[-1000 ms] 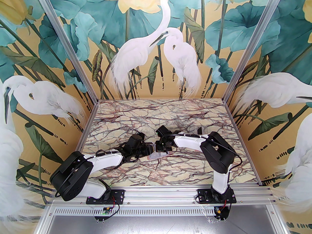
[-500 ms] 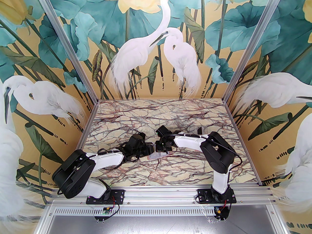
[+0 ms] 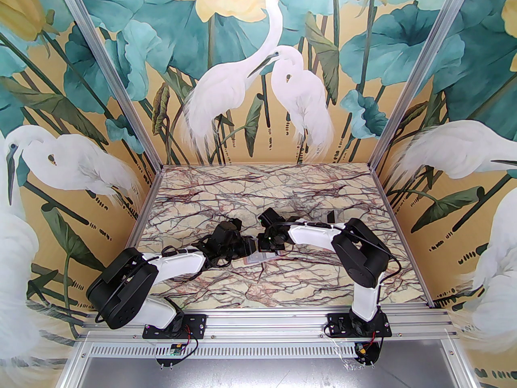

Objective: Put the credit cards into the card holder

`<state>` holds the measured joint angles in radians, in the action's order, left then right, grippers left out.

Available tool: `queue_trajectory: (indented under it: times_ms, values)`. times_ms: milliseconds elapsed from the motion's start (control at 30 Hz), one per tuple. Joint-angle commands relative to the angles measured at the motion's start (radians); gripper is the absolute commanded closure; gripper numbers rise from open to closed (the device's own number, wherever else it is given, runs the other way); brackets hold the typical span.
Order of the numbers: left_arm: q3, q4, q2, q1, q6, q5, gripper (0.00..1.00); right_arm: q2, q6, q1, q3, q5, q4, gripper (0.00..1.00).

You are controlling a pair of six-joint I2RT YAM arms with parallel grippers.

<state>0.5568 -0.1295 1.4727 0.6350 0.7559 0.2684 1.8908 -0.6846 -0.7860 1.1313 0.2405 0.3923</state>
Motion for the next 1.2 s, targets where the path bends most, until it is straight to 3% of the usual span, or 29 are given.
queue_trajectory:
  times_ms: [0, 500, 767, 1167]
  values:
    - [0.014, -0.029, 0.03, 0.0, -0.007, 0.026, 0.59, 0.005, -0.013, -0.003, -0.025, 0.043, -0.031, 0.95]
    - [0.017, -0.023, 0.014, 0.0, -0.007, 0.031, 0.59, -0.028, -0.032, 0.011, -0.064, 0.114, -0.099, 0.93]
    - [0.032, -0.007, -0.013, 0.003, -0.003, 0.046, 0.58, -0.137, -0.038, 0.046, -0.108, 0.08, -0.09, 0.74]
    - [0.093, -0.004, 0.035, 0.038, 0.003, 0.048, 0.58, -0.267, -0.031, 0.124, -0.177, 0.051, -0.066, 0.67]
